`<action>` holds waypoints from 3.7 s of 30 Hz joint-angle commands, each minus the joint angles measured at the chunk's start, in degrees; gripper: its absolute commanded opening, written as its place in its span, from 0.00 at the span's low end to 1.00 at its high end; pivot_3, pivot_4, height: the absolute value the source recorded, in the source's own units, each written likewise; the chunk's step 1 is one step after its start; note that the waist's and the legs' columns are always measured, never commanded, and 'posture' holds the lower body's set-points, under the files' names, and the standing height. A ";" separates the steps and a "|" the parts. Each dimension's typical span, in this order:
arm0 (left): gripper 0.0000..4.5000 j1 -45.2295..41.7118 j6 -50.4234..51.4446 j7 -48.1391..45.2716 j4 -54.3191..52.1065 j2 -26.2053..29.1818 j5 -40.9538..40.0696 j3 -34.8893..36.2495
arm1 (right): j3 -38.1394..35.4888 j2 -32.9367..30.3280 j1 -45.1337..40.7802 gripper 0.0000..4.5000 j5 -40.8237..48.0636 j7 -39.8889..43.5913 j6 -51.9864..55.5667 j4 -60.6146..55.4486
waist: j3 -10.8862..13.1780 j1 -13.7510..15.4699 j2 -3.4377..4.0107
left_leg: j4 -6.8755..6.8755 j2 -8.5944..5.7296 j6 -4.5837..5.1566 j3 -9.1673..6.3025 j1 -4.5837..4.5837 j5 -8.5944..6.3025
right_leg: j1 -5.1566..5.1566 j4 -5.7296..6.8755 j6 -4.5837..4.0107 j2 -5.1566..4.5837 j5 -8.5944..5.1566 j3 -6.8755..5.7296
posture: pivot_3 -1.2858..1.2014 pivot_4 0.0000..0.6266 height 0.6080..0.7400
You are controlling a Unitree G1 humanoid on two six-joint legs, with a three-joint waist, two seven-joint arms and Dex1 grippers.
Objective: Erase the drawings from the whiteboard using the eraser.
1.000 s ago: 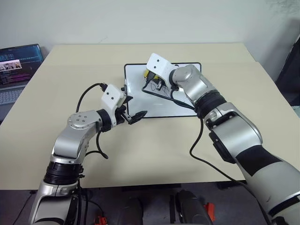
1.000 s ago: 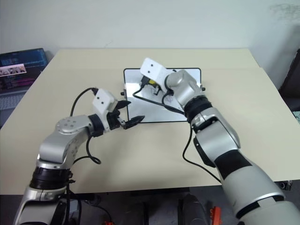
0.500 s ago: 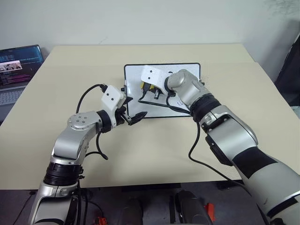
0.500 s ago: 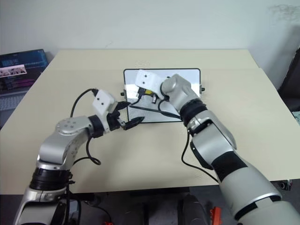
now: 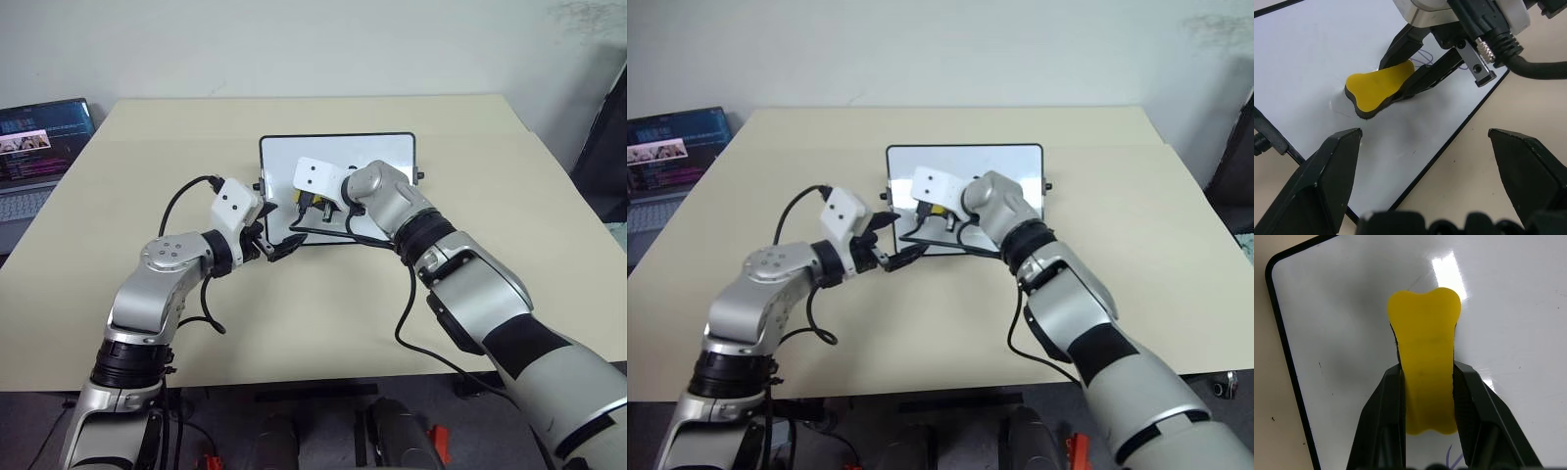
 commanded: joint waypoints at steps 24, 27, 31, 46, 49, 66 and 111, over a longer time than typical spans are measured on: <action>1.00 -1.20 -0.06 -0.18 -1.86 0.17 -0.17 0.69 | -11.89 -3.41 -9.89 0.21 8.39 -2.59 3.79 -4.66 | 0.05 0.04 0.02 | -0.22 0.01 0.13 -0.03 -0.51 0.16 | -0.51 -0.10 -0.16 0.03 0.10 -0.03 | 0.52 0.24 1.00; 1.00 -1.57 -0.29 -0.60 -1.52 0.11 -0.32 0.62 | -14.44 -6.44 -8.09 0.21 12.44 4.33 11.03 -16.34 | 0.08 0.09 0.04 | -0.25 0.02 0.13 -0.03 -0.65 0.16 | -0.67 -0.09 -0.17 0.03 0.10 -0.03 | 0.52 0.24 1.00; 1.00 -2.20 -0.56 -1.51 -0.95 0.34 -0.39 0.41 | -15.03 -13.10 -2.35 0.21 14.18 8.85 19.54 -30.87 | 0.05 0.57 -0.01 | -0.26 0.02 0.11 -0.04 -0.68 0.14 | -0.65 -0.16 -0.13 0.01 0.07 -0.06 | 0.52 0.24 1.00; 1.00 -3.79 -0.28 -6.61 0.11 3.73 -0.22 0.46 | -10.97 -39.40 19.74 0.21 12.52 18.08 26.50 -55.73 | 0.08 0.16 0.01 | -0.22 0.01 0.11 0.08 -0.63 0.13 | -0.66 -0.13 -0.13 0.00 0.05 0.02 | 0.52 0.24 1.00; 1.00 -3.90 -0.34 -6.92 0.22 4.06 -0.02 0.50 | -10.19 -40.81 21.41 0.21 12.57 18.66 26.32 -57.05 | 0.09 0.17 0.00 | -0.18 0.01 0.11 0.09 -0.65 0.13 | -0.62 -0.19 -0.11 -0.01 0.05 0.02 | 0.52 0.24 1.00; 1.00 -3.16 -0.07 -7.51 0.05 6.18 0.05 1.21 | -8.35 -43.29 26.27 0.21 12.93 21.29 25.92 -61.06 | 0.11 0.37 -0.02 | -0.16 0.02 0.10 0.10 -0.65 0.13 | -0.63 -0.19 -0.11 0.00 0.04 0.03 | 0.52 0.24 1.00; 1.00 -0.41 0.42 -5.49 -1.86 6.30 -0.49 2.41 | -20.28 -32.73 37.39 0.21 21.01 3.48 22.75 -65.26 | 0.10 0.42 -0.05 | -0.01 0.02 0.10 0.08 -0.59 0.14 | -0.50 -0.13 -0.10 0.00 0.04 0.02 | 0.52 0.24 1.00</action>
